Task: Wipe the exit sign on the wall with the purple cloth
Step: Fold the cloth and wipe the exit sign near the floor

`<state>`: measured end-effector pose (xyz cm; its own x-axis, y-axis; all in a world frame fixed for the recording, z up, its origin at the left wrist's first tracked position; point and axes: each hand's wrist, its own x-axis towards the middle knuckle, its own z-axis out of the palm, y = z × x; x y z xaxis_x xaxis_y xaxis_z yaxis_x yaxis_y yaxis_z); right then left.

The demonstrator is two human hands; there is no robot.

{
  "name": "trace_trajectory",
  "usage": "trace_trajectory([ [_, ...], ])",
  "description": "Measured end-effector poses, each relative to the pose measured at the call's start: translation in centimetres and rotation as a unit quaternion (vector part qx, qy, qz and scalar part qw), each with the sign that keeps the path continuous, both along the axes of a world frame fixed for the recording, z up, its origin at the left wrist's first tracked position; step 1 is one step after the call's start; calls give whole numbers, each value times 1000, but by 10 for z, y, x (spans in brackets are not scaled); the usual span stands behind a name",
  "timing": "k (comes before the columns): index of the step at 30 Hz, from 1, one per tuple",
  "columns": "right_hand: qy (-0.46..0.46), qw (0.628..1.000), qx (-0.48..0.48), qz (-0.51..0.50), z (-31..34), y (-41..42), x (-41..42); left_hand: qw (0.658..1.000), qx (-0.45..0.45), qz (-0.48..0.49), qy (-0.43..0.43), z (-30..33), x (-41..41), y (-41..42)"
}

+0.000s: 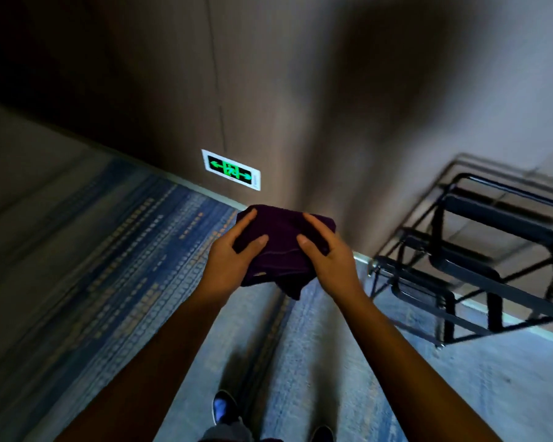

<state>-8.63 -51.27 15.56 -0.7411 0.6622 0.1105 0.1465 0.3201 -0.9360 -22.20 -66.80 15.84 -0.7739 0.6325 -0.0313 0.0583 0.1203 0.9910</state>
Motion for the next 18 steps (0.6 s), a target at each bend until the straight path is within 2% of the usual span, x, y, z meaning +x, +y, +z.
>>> trace_trajectory([
  [9,-9,995,1,95,-7,-84,-151,992,-27,116,46,4,-111,-116],
  [15,12,984,-26,175,-12,-116,-244,984,-32,164,64,15,-203,-146],
  [18,20,979,-39,201,-20,-118,-293,984,-19,175,40,12,-249,-151],
])
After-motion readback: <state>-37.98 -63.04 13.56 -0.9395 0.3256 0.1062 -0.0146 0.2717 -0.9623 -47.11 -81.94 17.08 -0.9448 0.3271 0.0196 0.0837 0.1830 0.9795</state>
